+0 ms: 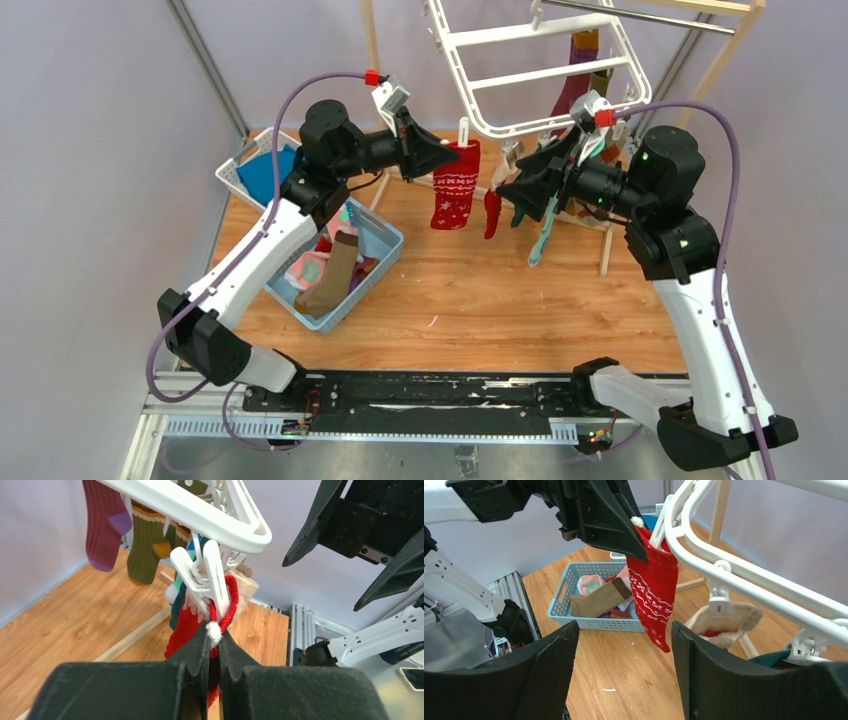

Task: Remove the socks clipped to the hanger
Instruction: Remove the sock from the hanger.

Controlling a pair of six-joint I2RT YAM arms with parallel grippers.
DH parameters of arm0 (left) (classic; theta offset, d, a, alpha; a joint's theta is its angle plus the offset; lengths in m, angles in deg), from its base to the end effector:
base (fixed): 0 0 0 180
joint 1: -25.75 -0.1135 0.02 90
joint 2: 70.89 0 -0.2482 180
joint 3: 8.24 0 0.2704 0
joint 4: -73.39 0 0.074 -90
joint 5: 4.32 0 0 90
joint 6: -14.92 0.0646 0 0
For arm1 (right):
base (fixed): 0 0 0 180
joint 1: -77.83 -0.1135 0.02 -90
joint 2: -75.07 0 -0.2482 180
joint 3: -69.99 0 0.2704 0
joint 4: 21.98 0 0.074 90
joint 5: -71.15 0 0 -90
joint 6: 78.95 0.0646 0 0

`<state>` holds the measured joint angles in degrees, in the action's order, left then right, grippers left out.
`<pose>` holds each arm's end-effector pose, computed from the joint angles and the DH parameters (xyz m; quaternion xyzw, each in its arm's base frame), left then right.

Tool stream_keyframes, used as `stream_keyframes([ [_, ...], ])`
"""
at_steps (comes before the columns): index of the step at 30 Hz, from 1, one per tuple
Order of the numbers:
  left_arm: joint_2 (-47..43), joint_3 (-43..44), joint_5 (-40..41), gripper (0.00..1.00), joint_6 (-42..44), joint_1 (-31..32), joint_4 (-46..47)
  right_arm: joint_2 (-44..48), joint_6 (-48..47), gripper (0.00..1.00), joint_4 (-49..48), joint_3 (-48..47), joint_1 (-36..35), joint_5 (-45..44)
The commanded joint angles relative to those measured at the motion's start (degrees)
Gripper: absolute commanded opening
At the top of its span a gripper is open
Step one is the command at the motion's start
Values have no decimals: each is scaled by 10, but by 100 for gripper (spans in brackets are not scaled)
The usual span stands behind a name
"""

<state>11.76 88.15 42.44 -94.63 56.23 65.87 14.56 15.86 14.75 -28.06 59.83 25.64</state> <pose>0.2975 -0.2265 0.4370 0.3322 0.5918 -0.5156 0.5231 0.2069 0.1148 0.4960 -0.3424 0.6146 0.3909 0.5935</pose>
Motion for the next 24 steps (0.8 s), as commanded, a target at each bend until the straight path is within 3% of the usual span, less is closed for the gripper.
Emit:
stream_keyframes([
  [1,-32,28,35,0,45,28,-65,13,-14,68,5,8,-6,8],
  [5,-33,53,54,0,72,54,-110,0,23,68,-40,19,-6,62],
  [15,-25,52,7,0,-20,55,-48,-12,-8,76,-72,55,-7,51],
  [24,-26,51,-17,0,-124,55,20,-20,-18,73,-95,84,-7,52],
])
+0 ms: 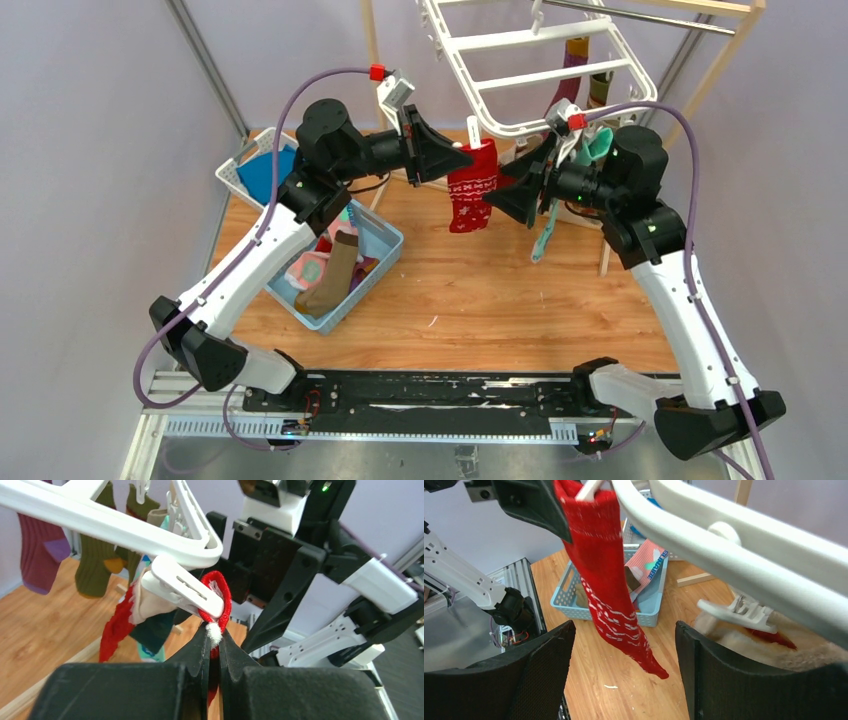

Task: Remove the socks clipped to the hanger
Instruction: Remove the sock from the hanger.

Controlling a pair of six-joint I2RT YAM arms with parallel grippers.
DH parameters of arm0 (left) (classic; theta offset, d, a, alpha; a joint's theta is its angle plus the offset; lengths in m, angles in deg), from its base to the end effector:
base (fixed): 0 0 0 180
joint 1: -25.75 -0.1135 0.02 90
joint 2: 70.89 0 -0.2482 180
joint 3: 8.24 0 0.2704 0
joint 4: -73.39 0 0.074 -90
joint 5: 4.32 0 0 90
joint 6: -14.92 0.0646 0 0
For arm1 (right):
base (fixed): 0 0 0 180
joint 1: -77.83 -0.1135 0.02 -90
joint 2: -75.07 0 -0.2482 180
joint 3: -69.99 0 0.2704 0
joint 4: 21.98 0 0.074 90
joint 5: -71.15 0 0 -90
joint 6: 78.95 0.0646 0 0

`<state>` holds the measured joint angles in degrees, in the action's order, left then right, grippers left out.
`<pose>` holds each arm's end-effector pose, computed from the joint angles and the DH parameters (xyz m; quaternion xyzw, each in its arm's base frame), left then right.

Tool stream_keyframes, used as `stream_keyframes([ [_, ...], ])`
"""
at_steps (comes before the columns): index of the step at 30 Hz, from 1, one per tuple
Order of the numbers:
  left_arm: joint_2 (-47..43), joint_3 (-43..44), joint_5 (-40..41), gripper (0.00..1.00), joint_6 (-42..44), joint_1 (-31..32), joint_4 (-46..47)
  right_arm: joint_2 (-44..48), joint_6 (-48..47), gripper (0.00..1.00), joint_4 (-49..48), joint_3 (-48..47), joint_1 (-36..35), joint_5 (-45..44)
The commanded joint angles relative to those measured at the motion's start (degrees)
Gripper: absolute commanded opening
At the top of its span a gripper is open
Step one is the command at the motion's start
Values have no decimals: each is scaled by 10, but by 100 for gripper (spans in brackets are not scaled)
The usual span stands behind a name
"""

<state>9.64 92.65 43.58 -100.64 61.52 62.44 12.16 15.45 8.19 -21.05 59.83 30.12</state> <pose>0.2611 -0.2415 0.4723 0.3266 0.5768 -0.5629 0.4938 0.2339 0.1272 0.4578 -0.3633 0.6162 0.4153 0.5620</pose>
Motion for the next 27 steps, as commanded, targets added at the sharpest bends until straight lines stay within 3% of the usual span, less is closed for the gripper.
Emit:
stream_keyframes([
  [1,-4,6,-30,0,-73,2,61,5,-11,72,-37,19,-7,10],
  [8,1,1,-30,0,-109,1,90,0,30,56,-98,42,-10,72],
  [11,0,-5,-26,0,-108,2,90,0,52,42,-127,54,-10,91],
  [15,-11,-24,-16,0,-97,0,90,8,37,16,-113,58,-8,74],
  [17,-17,-34,-10,2,-92,-2,90,13,31,10,-104,61,-5,65],
  [21,-26,-48,0,32,-83,-15,90,20,29,0,-91,61,0,61],
  [24,-31,-53,4,55,-76,-28,90,22,25,0,-83,60,2,62],
  [27,-23,-37,-8,68,-68,-38,90,19,25,0,-78,59,2,62],
])
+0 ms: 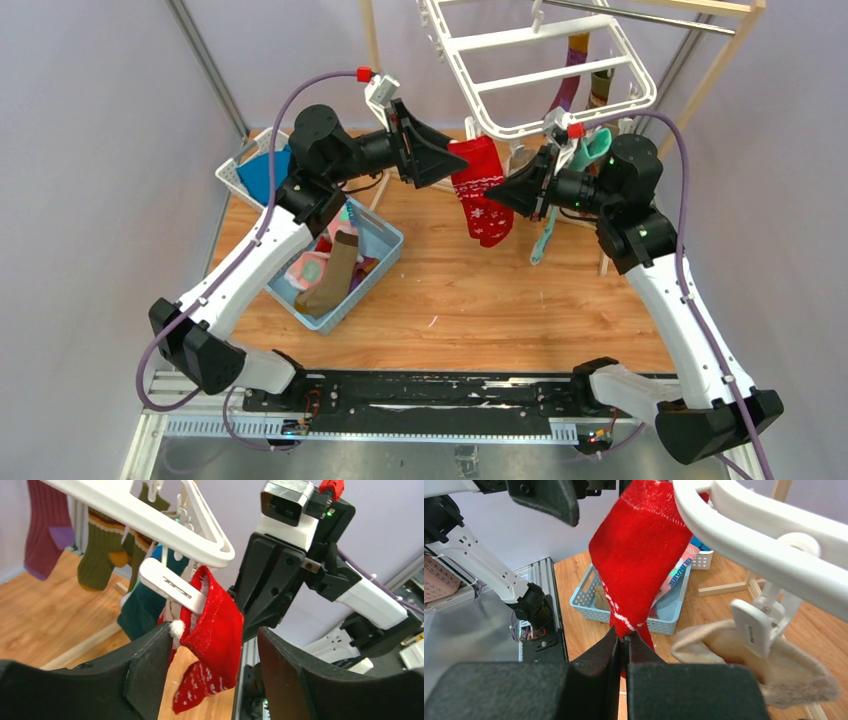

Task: Remove the socks clipped to the hanger
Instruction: Remove the sock from the hanger.

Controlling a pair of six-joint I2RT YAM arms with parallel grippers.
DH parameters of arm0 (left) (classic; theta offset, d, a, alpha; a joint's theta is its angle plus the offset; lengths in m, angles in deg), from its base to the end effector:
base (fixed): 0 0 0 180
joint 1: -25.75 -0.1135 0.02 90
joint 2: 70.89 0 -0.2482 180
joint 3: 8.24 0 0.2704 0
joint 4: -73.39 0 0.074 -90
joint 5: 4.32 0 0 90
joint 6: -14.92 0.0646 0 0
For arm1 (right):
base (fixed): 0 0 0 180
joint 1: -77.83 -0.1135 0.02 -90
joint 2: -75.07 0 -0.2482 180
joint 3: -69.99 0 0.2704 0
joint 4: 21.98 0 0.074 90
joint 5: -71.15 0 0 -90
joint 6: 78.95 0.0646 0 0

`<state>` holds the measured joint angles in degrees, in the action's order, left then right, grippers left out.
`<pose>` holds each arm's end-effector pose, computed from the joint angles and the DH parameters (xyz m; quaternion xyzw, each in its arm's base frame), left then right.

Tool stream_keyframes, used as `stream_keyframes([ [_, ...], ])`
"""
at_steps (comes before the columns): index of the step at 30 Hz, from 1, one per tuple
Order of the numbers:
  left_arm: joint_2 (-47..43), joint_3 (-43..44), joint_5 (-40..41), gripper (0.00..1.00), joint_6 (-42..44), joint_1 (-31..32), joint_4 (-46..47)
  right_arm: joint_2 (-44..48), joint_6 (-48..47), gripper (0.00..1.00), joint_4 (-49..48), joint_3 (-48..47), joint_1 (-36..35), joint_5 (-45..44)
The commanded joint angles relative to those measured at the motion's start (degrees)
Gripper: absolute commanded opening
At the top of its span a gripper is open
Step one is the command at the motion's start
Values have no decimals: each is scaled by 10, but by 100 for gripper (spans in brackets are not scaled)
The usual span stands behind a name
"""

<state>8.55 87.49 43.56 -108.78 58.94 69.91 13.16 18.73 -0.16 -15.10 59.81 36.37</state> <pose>0.2716 -0.2295 0.4604 0.2783 0.5834 -0.5890 0.4851 0.2332 0.1317 0.4415 -0.3860 0.5867 0.4567 0.5461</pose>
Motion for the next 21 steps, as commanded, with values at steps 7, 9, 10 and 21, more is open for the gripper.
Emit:
stream_keyframes([
  [7,43,56,-20,74,-13,-37,16,15,-36,0,31,2,4,1],
  [9,60,71,-22,76,-15,-40,16,19,-41,0,34,6,4,0],
  [10,69,80,-26,77,-19,-40,16,20,-43,0,36,8,3,-1],
  [21,153,161,-120,73,-85,-41,81,25,-65,0,51,16,4,-9],
])
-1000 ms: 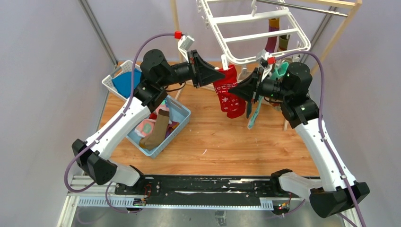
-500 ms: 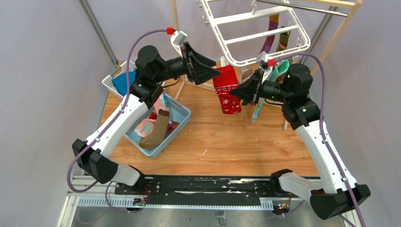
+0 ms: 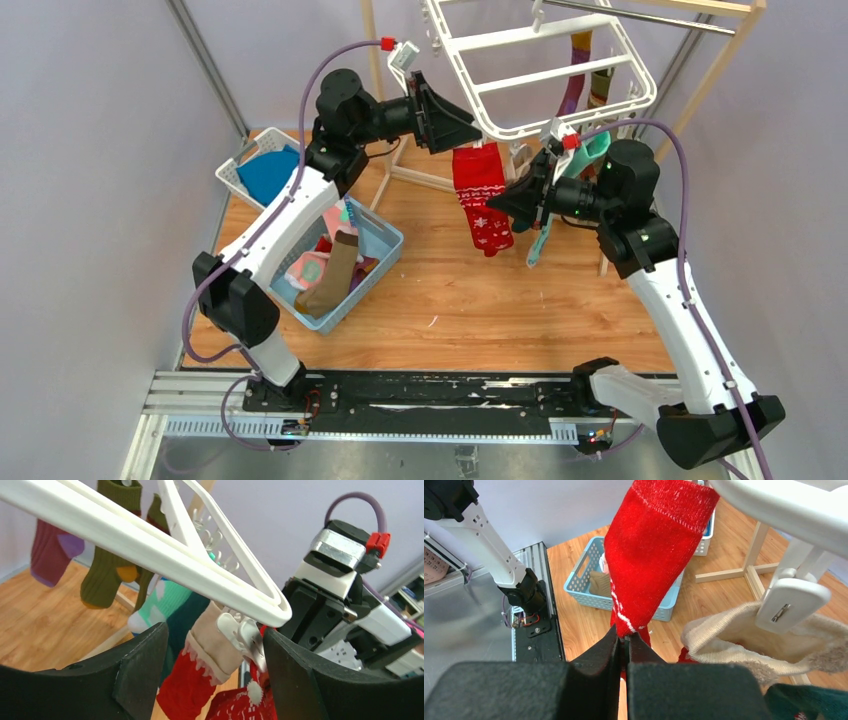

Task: Remove the socks clipped to the hanger
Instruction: Remove the sock from the hanger.

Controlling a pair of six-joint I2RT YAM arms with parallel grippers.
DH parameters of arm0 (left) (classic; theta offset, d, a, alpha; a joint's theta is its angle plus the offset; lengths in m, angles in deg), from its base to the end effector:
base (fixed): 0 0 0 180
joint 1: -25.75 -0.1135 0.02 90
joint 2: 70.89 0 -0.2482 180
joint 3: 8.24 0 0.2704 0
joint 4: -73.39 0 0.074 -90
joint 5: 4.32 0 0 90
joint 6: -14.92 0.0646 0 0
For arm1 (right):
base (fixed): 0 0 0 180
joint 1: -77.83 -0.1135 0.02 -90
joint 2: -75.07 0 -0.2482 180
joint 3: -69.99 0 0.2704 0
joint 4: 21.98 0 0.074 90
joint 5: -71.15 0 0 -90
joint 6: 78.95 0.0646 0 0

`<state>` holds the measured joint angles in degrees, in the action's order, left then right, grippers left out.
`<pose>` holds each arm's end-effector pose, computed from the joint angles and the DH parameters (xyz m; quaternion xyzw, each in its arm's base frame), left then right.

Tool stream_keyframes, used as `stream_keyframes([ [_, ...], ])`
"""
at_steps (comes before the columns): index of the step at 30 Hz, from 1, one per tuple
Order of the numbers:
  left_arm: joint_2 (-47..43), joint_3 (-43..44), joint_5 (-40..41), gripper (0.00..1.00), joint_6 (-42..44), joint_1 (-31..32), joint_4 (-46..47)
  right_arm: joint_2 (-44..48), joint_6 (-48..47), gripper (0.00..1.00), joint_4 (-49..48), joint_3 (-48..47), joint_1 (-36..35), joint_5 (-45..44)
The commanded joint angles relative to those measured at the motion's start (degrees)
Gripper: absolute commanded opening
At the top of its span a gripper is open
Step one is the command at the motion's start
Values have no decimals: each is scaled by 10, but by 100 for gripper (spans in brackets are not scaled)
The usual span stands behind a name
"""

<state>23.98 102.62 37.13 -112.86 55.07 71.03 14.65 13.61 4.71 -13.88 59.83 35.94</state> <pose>0.3377 -0.2452 0.4628 0.2807 0.5858 -0.6078 0.4567 0.2277 0.1295 0.4307 -0.3998 0.5970 0.4379 0.5403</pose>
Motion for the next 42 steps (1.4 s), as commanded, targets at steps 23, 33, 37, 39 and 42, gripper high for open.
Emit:
stream_keyframes([
  [23,82,27,-133,70,-256,-3,339,14,-18,2,9,-1,3,-5],
  [33,100,21,-148,50,-308,-5,393,11,-20,3,14,-3,3,-6],
  [37,102,16,-148,46,-313,-6,395,10,-20,3,13,-3,3,-6],
  [39,102,15,-147,45,-317,-7,397,11,-20,3,14,-2,3,-6],
  [42,104,17,-143,42,-327,-12,402,13,-21,3,15,-1,3,-6],
])
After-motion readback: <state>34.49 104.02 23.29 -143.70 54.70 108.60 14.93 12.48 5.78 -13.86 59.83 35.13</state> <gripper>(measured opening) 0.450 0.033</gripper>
